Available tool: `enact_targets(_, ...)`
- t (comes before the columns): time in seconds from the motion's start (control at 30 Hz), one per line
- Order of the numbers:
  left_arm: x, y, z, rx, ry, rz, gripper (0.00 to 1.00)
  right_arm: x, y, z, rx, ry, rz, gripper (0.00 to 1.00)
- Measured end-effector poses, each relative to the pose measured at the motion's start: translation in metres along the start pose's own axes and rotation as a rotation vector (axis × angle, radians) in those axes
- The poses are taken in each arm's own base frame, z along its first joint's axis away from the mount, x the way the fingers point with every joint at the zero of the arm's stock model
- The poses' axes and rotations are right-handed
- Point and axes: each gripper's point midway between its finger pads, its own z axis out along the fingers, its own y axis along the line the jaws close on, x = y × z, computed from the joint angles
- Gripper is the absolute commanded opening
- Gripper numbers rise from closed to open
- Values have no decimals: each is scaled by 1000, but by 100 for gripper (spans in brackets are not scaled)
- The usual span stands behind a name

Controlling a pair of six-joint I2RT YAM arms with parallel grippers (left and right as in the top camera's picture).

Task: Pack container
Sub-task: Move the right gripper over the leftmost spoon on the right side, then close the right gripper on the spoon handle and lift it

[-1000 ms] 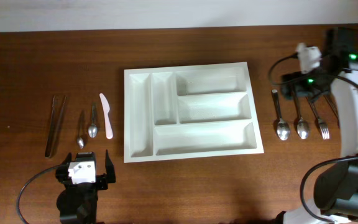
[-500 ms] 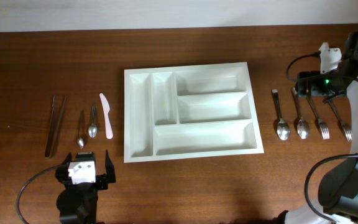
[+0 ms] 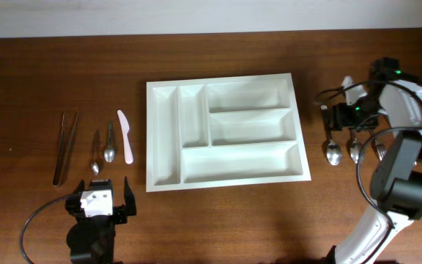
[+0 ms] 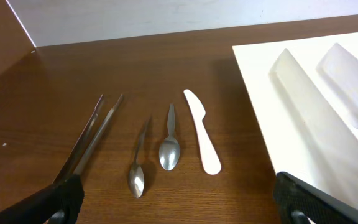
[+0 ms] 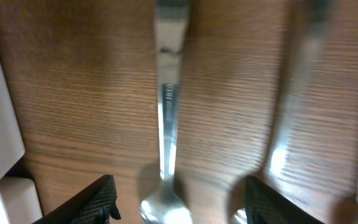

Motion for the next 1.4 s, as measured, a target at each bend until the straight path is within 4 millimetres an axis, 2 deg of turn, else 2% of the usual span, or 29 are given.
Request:
enact_targets(0.27,0,0,0,0,0,0,99,6,19,40,14,112,-69,57)
enact_targets(0.33,0,0,0,0,0,0,99,6,19,41,34,120,-82,54)
enact_targets(0.47,0,0,0,0,0,0,99,7,16,42,60,132,-82,42)
enact_targets(0.67,0,0,0,0,0,0,99,9,9,42,94,140,-69,30)
enact_targets(0.77,0,0,0,0,0,0,99,9,6,42,110,145,-66,20)
enact_targets(0.93,0,0,0,0,0,0,99,11,0,42,139,153,-45,12)
enact_targets(1.0,0,0,0,0,0,0,99,11,0,42,142,154,-45,4)
enact_targets(1.4,0,0,0,0,0,0,99,14,0,39,145,172,-20,4)
